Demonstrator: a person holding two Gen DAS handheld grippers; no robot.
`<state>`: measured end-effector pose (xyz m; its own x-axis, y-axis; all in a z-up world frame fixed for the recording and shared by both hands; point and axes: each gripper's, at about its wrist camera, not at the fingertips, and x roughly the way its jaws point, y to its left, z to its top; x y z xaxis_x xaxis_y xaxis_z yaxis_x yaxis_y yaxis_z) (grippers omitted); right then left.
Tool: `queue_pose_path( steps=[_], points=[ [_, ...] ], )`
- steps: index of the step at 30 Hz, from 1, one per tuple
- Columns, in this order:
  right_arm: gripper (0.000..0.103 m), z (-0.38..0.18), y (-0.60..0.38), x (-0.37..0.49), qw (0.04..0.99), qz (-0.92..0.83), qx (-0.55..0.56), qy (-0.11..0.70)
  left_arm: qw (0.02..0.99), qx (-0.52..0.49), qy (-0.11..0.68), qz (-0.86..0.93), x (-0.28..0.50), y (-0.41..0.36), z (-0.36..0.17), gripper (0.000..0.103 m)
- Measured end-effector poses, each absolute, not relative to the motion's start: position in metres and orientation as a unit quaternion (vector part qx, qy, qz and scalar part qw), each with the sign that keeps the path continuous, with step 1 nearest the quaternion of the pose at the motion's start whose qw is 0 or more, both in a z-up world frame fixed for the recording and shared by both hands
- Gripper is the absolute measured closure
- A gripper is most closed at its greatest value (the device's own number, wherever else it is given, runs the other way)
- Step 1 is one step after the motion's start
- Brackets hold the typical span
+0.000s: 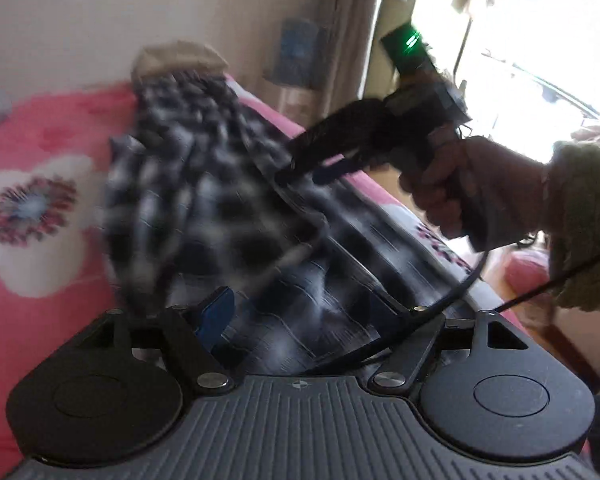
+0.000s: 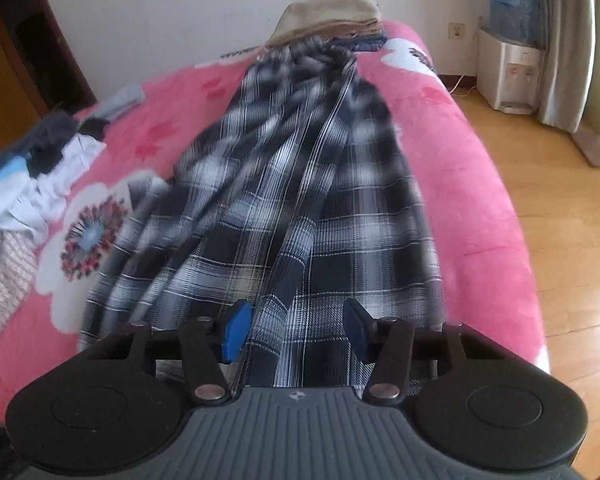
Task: Fold clothes
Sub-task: 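Open both grippers and lay the lengthwise-folded garment on the bedspread, then grasp the folded garment edge with the right gripper while the left gripper grasps beside it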
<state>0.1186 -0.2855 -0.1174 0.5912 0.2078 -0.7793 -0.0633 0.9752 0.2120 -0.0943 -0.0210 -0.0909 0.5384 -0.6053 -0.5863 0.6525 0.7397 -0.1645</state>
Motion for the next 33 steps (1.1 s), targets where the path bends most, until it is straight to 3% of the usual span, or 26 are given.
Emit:
queue_pose_path(
  steps=[4,5,8,10,12,25,28,33],
  points=[
    [0.054,-0.128,-0.284,0.132,0.890,0.071,0.099,0.439,0.885,0.085,0.314,-0.333,-0.086,-0.032,-0.097,0.026],
    [0.062,-0.129,-0.282,0.136,0.892,0.074,0.098,0.436,0.886,0.097,0.317,-0.325,-0.083,-0.034,-0.098,0.026],
    [0.068,-0.132,-0.277,0.142,0.894,0.081,0.072,0.436,0.881,0.119,0.320,-0.326,-0.082,-0.042,-0.104,0.031],
    [0.083,-0.136,-0.272,0.146,0.891,0.081,0.047,0.443,0.876,0.129,0.324,-0.332,-0.083,-0.046,-0.108,0.048],
    [0.100,-0.139,-0.273,0.146,0.893,0.072,0.027,0.443,0.869,0.132,0.335,-0.339,-0.086,-0.048,-0.111,0.053],
    [0.101,-0.136,-0.322,0.136,0.880,0.068,0.202,0.423,0.869,0.107,0.328,-0.355,-0.081,-0.043,-0.105,0.052],
    [0.101,-0.138,-0.330,0.133,0.874,0.069,0.233,0.420,0.868,0.118,0.310,-0.369,-0.077,-0.046,-0.106,0.040],
    [0.101,-0.136,-0.333,0.132,0.874,0.074,0.243,0.414,0.859,0.177,0.291,-0.382,-0.072,-0.059,-0.115,0.040]
  ],
)
